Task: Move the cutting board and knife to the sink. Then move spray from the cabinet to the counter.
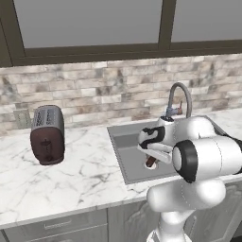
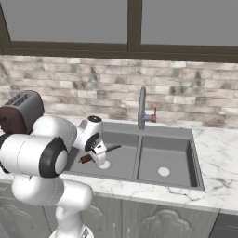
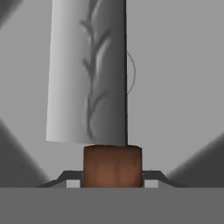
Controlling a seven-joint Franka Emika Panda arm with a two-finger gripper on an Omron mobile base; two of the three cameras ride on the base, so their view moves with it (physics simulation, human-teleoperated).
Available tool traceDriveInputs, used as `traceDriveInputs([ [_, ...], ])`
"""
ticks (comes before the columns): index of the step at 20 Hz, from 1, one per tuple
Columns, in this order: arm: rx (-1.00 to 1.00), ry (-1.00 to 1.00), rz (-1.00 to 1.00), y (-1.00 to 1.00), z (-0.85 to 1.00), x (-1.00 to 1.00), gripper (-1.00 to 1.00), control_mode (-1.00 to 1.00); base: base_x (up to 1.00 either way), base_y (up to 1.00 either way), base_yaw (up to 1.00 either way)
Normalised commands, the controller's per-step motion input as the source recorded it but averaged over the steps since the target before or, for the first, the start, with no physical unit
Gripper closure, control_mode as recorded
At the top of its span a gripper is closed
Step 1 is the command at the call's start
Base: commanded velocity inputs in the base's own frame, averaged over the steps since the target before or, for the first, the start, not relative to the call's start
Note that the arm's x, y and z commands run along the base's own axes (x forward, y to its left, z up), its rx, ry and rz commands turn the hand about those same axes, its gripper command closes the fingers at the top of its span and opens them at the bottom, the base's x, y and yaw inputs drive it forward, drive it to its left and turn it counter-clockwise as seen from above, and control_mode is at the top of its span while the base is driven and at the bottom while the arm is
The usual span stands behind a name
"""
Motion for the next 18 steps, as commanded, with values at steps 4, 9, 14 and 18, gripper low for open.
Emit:
traceDriveInputs([
  [4, 0.0, 0.09, 0.0, 0.0, -0.19, 0.49, 1.0, -1.0, 0.0, 0.0, 0.0],
  [9, 0.0, 0.03, 0.0, 0.0, -0.3, 0.33, 1.0, -1.0, 0.0, 0.0, 0.0],
  [14, 0.0, 0.0, 0.0, 0.0, -0.37, 0.23, 1.0, -1.0, 0.0, 0.0, 0.0],
  [18, 0.01, 0.0, -0.02, -0.04, -0.21, 0.13, 1.0, -1.0, 0.0, 0.0, 0.0],
])
